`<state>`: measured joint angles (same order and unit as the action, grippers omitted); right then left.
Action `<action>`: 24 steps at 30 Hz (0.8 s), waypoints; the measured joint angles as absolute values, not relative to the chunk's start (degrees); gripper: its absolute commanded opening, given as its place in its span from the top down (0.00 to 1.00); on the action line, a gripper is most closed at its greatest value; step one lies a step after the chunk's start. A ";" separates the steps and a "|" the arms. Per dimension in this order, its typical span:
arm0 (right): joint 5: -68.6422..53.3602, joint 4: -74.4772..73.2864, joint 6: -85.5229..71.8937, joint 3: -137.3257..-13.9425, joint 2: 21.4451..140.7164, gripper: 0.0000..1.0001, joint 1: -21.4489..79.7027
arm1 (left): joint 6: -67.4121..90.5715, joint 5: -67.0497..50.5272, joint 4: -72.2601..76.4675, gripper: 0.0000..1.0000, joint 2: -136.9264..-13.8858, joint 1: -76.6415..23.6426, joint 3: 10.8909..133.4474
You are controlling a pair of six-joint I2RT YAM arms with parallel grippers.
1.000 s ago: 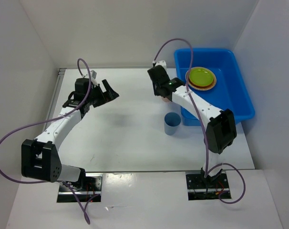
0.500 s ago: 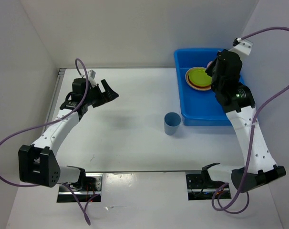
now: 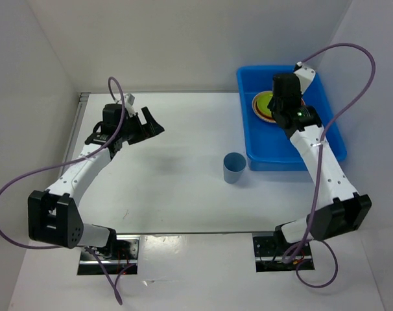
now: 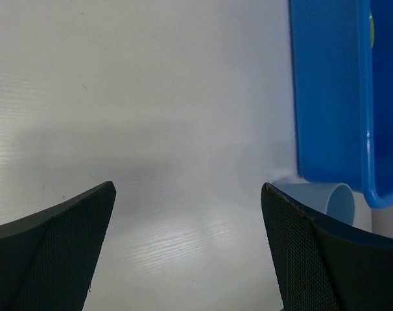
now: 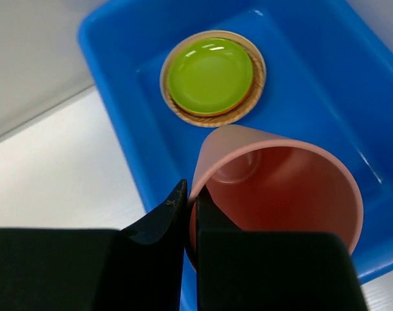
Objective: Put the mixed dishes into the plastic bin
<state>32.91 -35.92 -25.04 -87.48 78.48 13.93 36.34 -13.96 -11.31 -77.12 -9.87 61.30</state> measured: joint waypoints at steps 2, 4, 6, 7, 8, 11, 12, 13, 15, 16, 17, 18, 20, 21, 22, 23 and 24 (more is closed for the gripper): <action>34.15 -36.03 -25.04 -88.09 81.28 1.00 13.37 | 36.18 -14.22 -10.79 0.01 -78.94 -9.69 61.30; 34.92 -35.99 -25.02 -88.51 84.99 1.00 12.82 | 36.16 -14.41 -10.50 0.01 -81.34 -9.54 61.28; 35.09 -36.05 -25.06 -87.96 88.07 1.00 12.38 | 36.16 -14.57 -10.50 0.01 -82.72 -9.50 61.23; 34.79 -36.10 -25.02 -87.35 88.86 1.00 12.27 | 36.16 -14.66 -10.50 0.01 -83.02 -9.52 61.19; 34.02 -36.07 -24.88 -86.54 89.25 1.00 12.16 | 36.16 -14.70 -10.52 0.01 -83.09 -9.52 61.17; 32.27 -36.36 -24.77 -85.78 89.80 1.00 12.05 | 36.03 -14.90 -10.04 0.01 -82.94 -9.52 61.17; 31.99 -36.32 -24.80 -85.80 90.04 1.00 12.05 | 36.01 -14.90 -9.93 0.01 -82.91 -9.52 61.17; 31.48 -36.34 -24.82 -85.78 90.35 1.00 12.05 | 35.99 -14.92 -9.87 0.01 -82.91 -9.52 61.17; 30.28 -35.92 -24.86 -84.90 91.00 1.00 11.99 | 35.99 -14.96 -9.58 0.01 -82.89 -9.52 61.17; 29.58 -35.94 -24.95 -84.01 91.22 1.00 11.99 | 35.99 -15.09 -9.41 0.01 -82.87 -9.52 61.14; 28.97 -35.97 -25.15 -82.94 91.37 1.00 11.99 | 35.97 -15.20 -9.30 0.01 -82.87 -9.52 61.14; 28.21 -36.03 -25.34 -81.84 91.61 1.00 11.99 | 35.99 -15.35 -9.21 0.01 -82.87 -9.52 61.14; 27.14 -35.97 -25.69 -80.05 92.38 1.00 11.99 | 35.97 -15.59 -9.13 0.01 -82.87 -9.52 61.12; 26.63 -35.94 -25.91 -79.29 92.99 1.00 11.97 | 35.99 -15.79 -9.06 0.01 -82.87 -9.52 61.12; 26.24 -36.01 -26.02 -78.91 93.65 1.00 11.97 | 35.97 -15.99 -8.97 0.01 -82.87 -9.52 61.12; 25.96 -35.88 -26.13 -78.65 94.48 1.00 11.97 | 35.97 -16.21 -8.93 0.01 -82.87 -9.52 61.12; 25.61 -35.66 -26.17 -78.48 95.37 1.00 11.97 | 35.97 -16.40 -8.91 0.01 -82.87 -9.52 61.12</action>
<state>25.61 -35.66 -26.17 -78.48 95.37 11.97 35.97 -16.40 -8.91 -82.87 -9.52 61.12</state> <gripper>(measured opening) 0.077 0.990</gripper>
